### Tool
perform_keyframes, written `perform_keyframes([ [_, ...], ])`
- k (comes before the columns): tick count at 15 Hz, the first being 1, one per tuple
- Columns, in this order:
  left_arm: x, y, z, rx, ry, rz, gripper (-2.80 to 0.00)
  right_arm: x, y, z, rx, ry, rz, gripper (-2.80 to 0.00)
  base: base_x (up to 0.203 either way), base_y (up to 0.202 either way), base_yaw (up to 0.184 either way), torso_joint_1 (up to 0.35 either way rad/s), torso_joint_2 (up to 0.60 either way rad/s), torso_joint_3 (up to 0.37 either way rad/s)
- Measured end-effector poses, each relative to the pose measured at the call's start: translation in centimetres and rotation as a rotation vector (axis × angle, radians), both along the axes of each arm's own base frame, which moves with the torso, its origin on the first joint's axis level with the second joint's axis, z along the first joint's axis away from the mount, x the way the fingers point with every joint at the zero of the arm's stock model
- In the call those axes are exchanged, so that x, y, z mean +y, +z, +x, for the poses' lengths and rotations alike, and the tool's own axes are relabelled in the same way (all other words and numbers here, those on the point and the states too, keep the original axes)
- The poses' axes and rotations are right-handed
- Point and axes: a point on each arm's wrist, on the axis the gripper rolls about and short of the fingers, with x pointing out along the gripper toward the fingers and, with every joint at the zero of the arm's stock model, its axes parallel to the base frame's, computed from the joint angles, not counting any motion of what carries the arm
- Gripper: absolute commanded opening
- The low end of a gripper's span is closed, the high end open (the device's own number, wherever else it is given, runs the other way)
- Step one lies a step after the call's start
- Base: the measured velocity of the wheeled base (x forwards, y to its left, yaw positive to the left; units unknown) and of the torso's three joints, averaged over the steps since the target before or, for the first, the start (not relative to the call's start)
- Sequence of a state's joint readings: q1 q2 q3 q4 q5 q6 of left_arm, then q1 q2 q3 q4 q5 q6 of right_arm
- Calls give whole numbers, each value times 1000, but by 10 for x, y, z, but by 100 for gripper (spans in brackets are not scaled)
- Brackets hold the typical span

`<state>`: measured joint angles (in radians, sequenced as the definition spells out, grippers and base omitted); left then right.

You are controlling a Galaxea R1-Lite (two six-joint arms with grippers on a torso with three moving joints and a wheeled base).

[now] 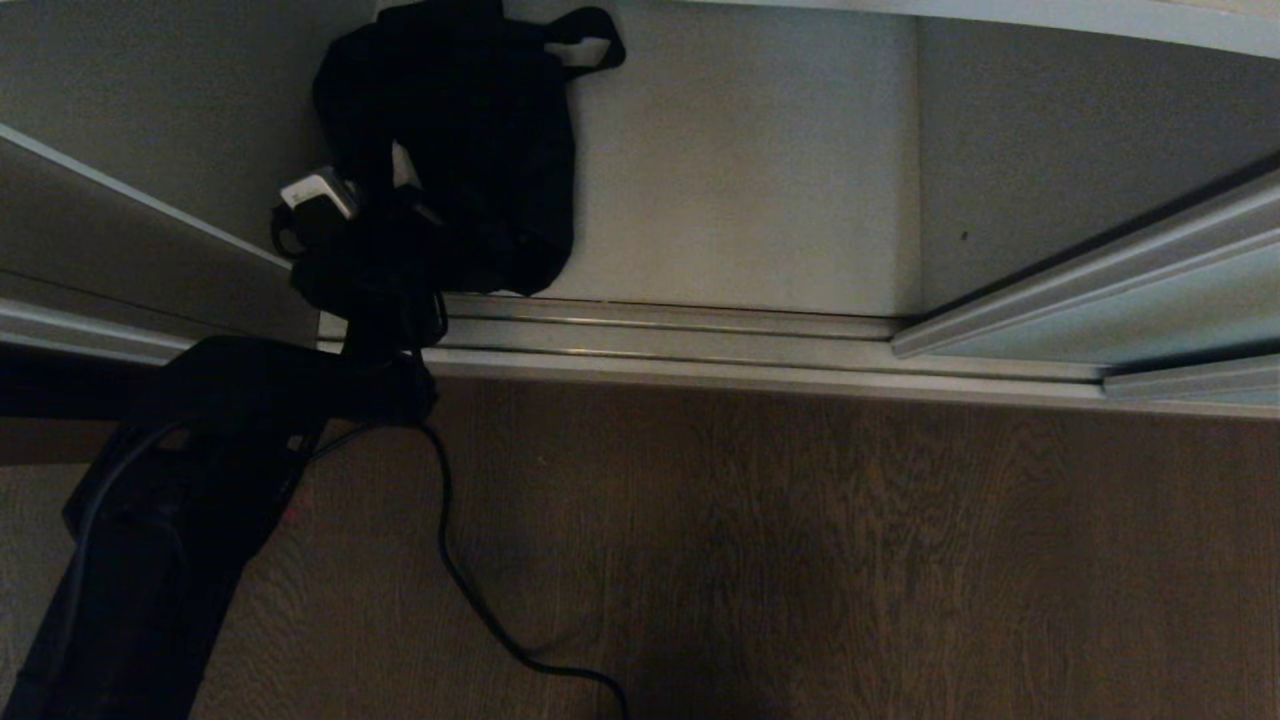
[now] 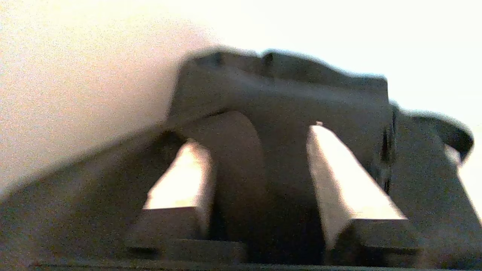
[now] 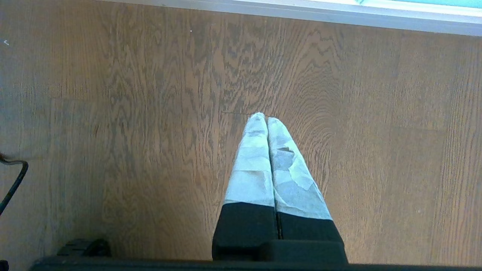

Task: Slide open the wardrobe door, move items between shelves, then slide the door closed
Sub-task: Place the bag on the lower shelf

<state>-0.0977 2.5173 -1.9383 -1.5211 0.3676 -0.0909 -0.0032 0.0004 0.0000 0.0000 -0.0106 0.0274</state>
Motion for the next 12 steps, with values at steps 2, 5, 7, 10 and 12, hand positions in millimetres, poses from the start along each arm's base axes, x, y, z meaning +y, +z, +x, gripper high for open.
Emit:
perform_keyframes([
  [2, 1, 14, -7, -27, 15, -27, 0, 0, 0, 0, 0, 0, 0, -280, 0, 0, 0, 0, 0, 0],
  [5, 3, 36, -21, -54, 30, -55, 0, 0, 0, 0, 0, 0, 0, -280, 0, 0, 0, 0, 0, 0],
  [7, 0, 48, -32, -58, 26, -54, 0, 0, 0, 0, 0, 0, 0, -280, 0, 0, 0, 0, 0, 0],
  [10, -19, 52, -44, -17, -10, -42, 0, 0, 0, 0, 0, 0, 0, -280, 0, 0, 0, 0, 0, 0],
  [12, -31, 54, -53, 6, -30, -35, 0, 0, 0, 0, 0, 0, 0, -280, 0, 0, 0, 0, 0, 0],
])
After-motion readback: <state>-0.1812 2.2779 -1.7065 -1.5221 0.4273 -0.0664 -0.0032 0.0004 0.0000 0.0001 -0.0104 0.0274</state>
